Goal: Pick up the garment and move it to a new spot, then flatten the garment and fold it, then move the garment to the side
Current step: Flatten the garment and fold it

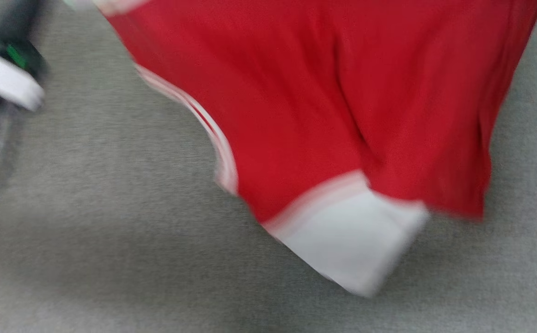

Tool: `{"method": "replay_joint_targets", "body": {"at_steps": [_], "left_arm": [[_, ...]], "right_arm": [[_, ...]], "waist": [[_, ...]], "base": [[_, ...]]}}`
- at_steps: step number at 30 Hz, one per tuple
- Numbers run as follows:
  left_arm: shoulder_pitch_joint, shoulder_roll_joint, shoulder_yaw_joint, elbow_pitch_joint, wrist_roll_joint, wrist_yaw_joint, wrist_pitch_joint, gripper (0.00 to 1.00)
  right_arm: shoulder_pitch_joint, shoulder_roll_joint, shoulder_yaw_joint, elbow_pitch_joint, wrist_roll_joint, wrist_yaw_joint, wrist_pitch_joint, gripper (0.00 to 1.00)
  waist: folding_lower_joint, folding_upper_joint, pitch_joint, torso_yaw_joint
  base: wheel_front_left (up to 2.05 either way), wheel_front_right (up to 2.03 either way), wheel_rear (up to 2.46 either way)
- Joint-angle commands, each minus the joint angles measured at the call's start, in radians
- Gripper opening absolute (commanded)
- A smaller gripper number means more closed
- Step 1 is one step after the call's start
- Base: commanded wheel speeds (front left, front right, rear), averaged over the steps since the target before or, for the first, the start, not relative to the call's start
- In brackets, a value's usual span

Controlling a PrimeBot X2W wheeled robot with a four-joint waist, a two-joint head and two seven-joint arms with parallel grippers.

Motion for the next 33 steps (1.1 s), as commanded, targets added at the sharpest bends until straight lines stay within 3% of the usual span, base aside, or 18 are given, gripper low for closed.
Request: {"method": "replay_joint_targets", "body": {"at_steps": [1, 6, 10, 14, 19, 23, 28, 33], "left_arm": [[-0.081, 0.01, 0.031, 0.046, -0.009, 0.002, 0.008, 0.0], [-0.355, 0.009, 0.107, 0.189, 0.008, 0.003, 0.02, 0.0], [-0.533, -0.01, 0.15, 0.28, 0.006, 0.004, 0.005, 0.0], [-0.588, -0.019, 0.152, 0.291, -0.016, 0.004, 0.02, 0.0], [-0.433, -0.016, 0.107, 0.217, -0.081, 0.003, 0.035, 0.0], [-0.208, 0.007, 0.084, 0.127, -0.13, 0.003, -0.003, 0.0], [0.08, -0.005, 0.089, 0.002, -0.183, 0.002, -0.038, 0.0], [0.415, -0.011, 0.15, -0.116, -0.161, 0.002, -0.05, 0.0]], "right_arm": [[-0.068, 0.023, -0.033, 0.015, -0.041, -0.001, -0.046, 0.0], [-0.283, 0.108, -0.18, 0.076, -0.136, -0.003, -0.19, 0.0], [-0.394, 0.126, -0.247, 0.121, -0.207, -0.004, -0.292, 0.0], [-0.431, 0.132, -0.266, 0.202, -0.239, -0.004, -0.356, 0.0], [-0.345, 0.134, -0.23, 0.283, -0.235, -0.004, -0.386, 0.0], [-0.2, 0.138, -0.148, 0.302, -0.196, -0.003, -0.378, 0.0], [0.024, 0.109, -0.041, 0.25, -0.11, -0.003, -0.335, 0.0], [0.337, 0.067, 0.065, 0.083, 0.001, -0.003, -0.232, 0.0]], "waist": [[0.0, 0.0, 0.047, -0.055], [0.0, 0.0, 0.081, -0.109], [0.0, 0.0, 0.077, -0.133], [0.0, 0.0, 0.061, -0.139], [0.0, 0.0, 0.035, -0.136], [0.0, 0.0, 0.003, -0.123], [0.0, 0.0, -0.047, -0.106], [0.0, 0.0, -0.103, -0.1]], "base": [[0.0, 0.0, 0.0], [0.0, 0.0, 0.0], [0.0, 0.0, 0.0], [0.0, 0.0, 0.0], [0.0, 0.0, 0.0], [0.0, 0.0, 0.0], [0.0, 0.0, 0.0], [0.0, 0.0, 0.0]]}}
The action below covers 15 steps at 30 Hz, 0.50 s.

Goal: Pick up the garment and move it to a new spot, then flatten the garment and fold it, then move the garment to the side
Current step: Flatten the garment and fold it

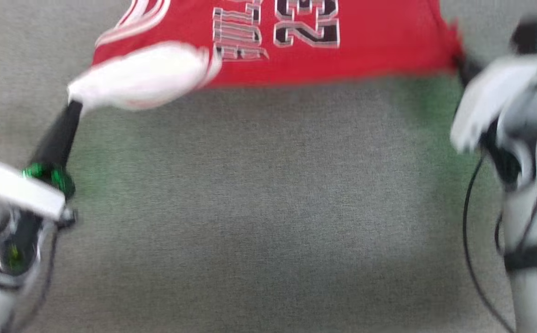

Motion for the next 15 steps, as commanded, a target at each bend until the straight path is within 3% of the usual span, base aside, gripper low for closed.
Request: {"method": "replay_joint_targets", "body": {"at_steps": [1, 8, 15], "left_arm": [[0.042, -0.013, 0.032, -0.018, 0.004, 0.002, -0.005, 0.0], [0.441, -0.056, 0.168, -0.2, 0.101, 0.002, -0.006, 0.0], [0.669, -0.018, 0.195, -0.331, 0.138, 0.002, -0.006, 0.0]], "right_arm": [[0.052, -0.011, 0.003, -0.031, 0.019, -0.005, 0.018, 0.0], [0.474, -0.045, -0.044, -0.362, 0.172, -0.005, 0.203, 0.0], [0.787, -0.008, -0.125, -0.605, 0.273, -0.005, 0.31, 0.0]], "waist": [[0.0, 0.0, -0.029, 0.009], [0.0, 0.0, -0.097, 0.034], [0.0, 0.0, -0.134, 0.054]], "base": [[0.0, 0.0, 0.0], [0.0, 0.0, 0.0], [0.0, 0.0, 0.0]]}}
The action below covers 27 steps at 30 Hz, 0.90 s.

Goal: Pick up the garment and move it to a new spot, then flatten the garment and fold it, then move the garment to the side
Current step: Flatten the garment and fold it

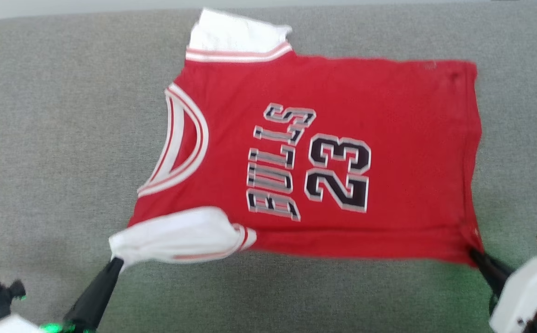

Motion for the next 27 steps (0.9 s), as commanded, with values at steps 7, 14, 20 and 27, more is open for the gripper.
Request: {"method": "replay_joint_targets", "body": {"at_steps": [7, 14, 20, 27], "left_arm": [[0.049, 0.053, 0.023, -0.072, 0.04, 0.002, -0.005, 0.0], [-0.214, 0.074, -0.023, -0.046, 0.014, 0.002, 0.094, 0.0], [-0.47, 0.052, -0.057, 0.065, -0.014, 0.002, 0.2, 0.0], [-0.602, 0.025, -0.102, 0.206, -0.029, 0.002, 0.264, 0.0]], "right_arm": [[0.067, 0.033, -0.041, -0.095, 0.042, -0.004, 0.009, 0.0], [-0.112, 0.034, -0.034, -0.024, 0.007, -0.004, -0.017, 0.0], [-0.255, 0.036, -0.037, 0.065, -0.046, -0.004, -0.051, 0.0], [-0.313, 0.052, -0.006, 0.147, -0.065, -0.004, -0.099, 0.0]], "waist": [[0.0, -0.0001, -0.009, -0.013], [0.0, -0.0001, 0.042, -0.034], [0.0, -0.0001, 0.112, -0.052], [0.0, -0.0001, 0.15, -0.074]], "base": [[0.0, 0.0, 0.0], [0.0, 0.0, 0.0], [0.0, 0.0, 0.0], [0.0, 0.0, 0.0]]}}
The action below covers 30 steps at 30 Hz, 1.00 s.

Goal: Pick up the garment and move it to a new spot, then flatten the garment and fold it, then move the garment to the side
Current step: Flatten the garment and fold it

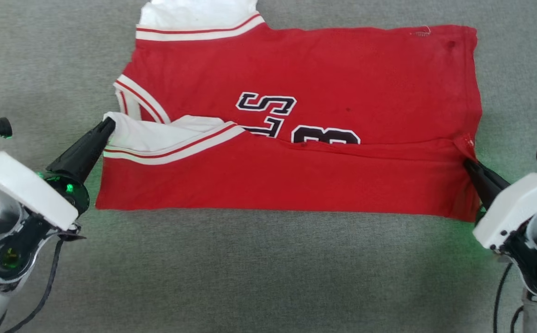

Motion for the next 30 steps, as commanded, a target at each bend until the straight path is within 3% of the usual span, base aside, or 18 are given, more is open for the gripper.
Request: {"method": "replay_joint_targets", "body": {"at_steps": [1, 7, 8, 9, 15, 18, 24, 30], "left_arm": [[-0.024, -0.006, -0.01, 0.033, 0.002, 0.002, 0.004, 0.0], [-0.079, -0.012, -0.074, 0.145, 0.04, 0.002, -0.007, 0.0], [-0.102, 0.006, -0.105, 0.167, 0.086, 0.002, -0.02, 0.96], [-0.113, 0.013, -0.127, 0.173, 0.102, 0.002, -0.028, 1.0], [-0.185, 0.117, -0.254, 0.184, 0.258, 0.002, -0.092, 1.0], [-0.208, 0.183, -0.316, 0.141, 0.272, 0.002, -0.072, 1.0], [-0.223, 0.289, -0.452, -0.003, 0.199, 0.002, 0.122, 1.0], [-0.24, 0.292, -0.508, 0.051, 0.117, 0.002, 0.237, 1.0]], "right_arm": [[-0.018, 0.005, 0.007, 0.014, -0.006, -0.002, -0.021, 0.0], [-0.041, 0.015, 0.036, 0.081, -0.02, -0.002, -0.085, 0.0], [-0.043, 0.013, 0.039, 0.088, -0.033, -0.002, -0.113, 0.8], [-0.044, 0.01, 0.036, 0.09, -0.042, -0.002, -0.126, 1.0], [-0.019, -0.008, 0.032, 0.057, -0.062, -0.002, -0.159, 1.0], [-0.001, -0.014, 0.022, 0.02, -0.064, -0.002, -0.159, 1.0], [0.033, -0.022, 0.011, -0.043, -0.053, -0.002, -0.134, 1.0], [0.042, -0.011, 0.038, -0.073, -0.057, -0.002, -0.12, 1.0]], "waist": [[0.0, 0.0, 0.012, -0.012], [0.0, 0.0, 0.017, -0.022], [0.0, 0.0, 0.011, -0.022], [0.0, 0.0, 0.007, -0.021], [0.0, 0.0, -0.028, -0.012], [0.0, 0.0, -0.043, -0.01], [0.0, 0.0, -0.049, -0.013], [0.0, 0.0, -0.025, -0.045]], "base": [[0.0, 0.0, 0.0], [0.0, 0.0, 0.0], [0.0, 0.0, 0.0], [0.0, 0.0, 0.0], [0.0, 0.0, 0.0], [0.0, 0.0, 0.0], [0.0, 0.0, 0.0], [0.0, 0.0, 0.0]]}}
